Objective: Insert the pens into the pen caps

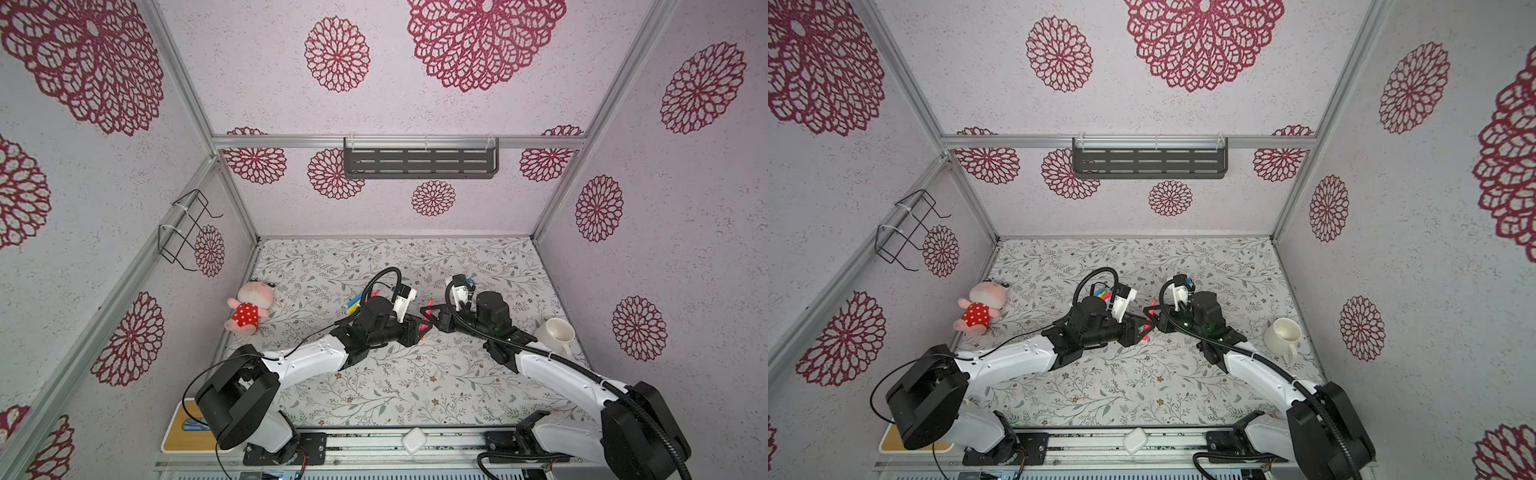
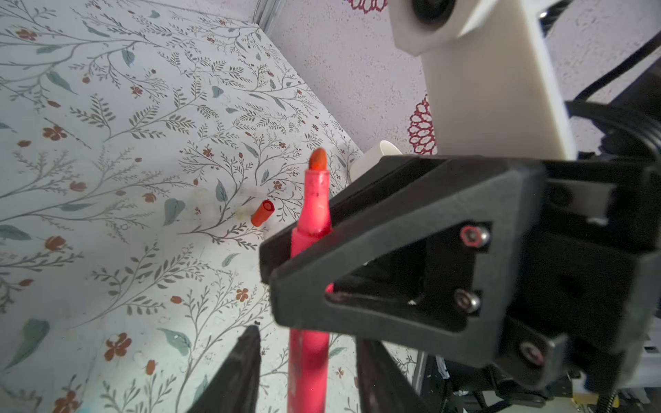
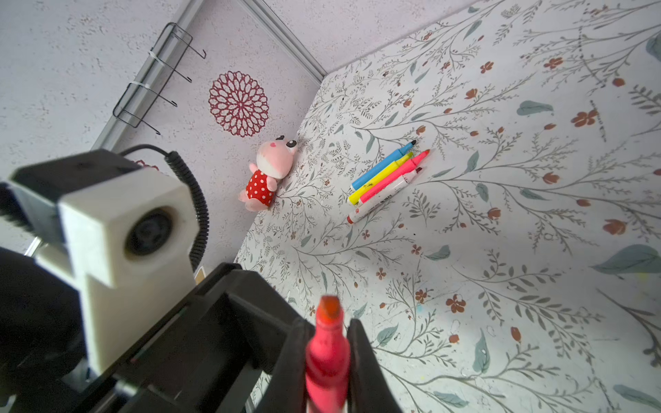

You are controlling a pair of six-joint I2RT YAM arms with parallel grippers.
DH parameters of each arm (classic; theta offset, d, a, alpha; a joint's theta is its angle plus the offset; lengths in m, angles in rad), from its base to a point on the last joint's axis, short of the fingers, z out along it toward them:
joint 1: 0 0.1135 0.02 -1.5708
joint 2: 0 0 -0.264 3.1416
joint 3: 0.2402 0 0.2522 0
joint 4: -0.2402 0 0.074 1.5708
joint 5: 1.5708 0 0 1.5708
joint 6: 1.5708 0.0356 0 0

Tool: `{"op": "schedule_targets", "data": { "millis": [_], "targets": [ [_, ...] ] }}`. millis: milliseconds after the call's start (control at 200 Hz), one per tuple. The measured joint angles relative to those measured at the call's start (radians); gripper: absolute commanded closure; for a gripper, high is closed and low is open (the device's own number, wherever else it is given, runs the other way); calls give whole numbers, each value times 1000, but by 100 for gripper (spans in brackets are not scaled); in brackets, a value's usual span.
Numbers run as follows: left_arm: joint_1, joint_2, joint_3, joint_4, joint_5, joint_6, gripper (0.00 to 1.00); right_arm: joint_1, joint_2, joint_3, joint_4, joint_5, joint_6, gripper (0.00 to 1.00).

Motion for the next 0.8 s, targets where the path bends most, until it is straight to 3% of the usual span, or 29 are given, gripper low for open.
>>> {"op": "schedule_targets", "data": {
  "millis": [235,490,701,796],
  "targets": [
    [0,0,0,-2,5,-1,55,0,-13,0,27,0,2,98],
    [0,3,0,-2,14,-2,68,6,-12,-9,79,-1,11,99],
    [0,4,0,-2,14,-3,71,10,-4,-11,93,-1,18,99],
    [0,4,0,-2,10,-5,82,13,-3,-21,109,-1,21,99]
  ]
}}
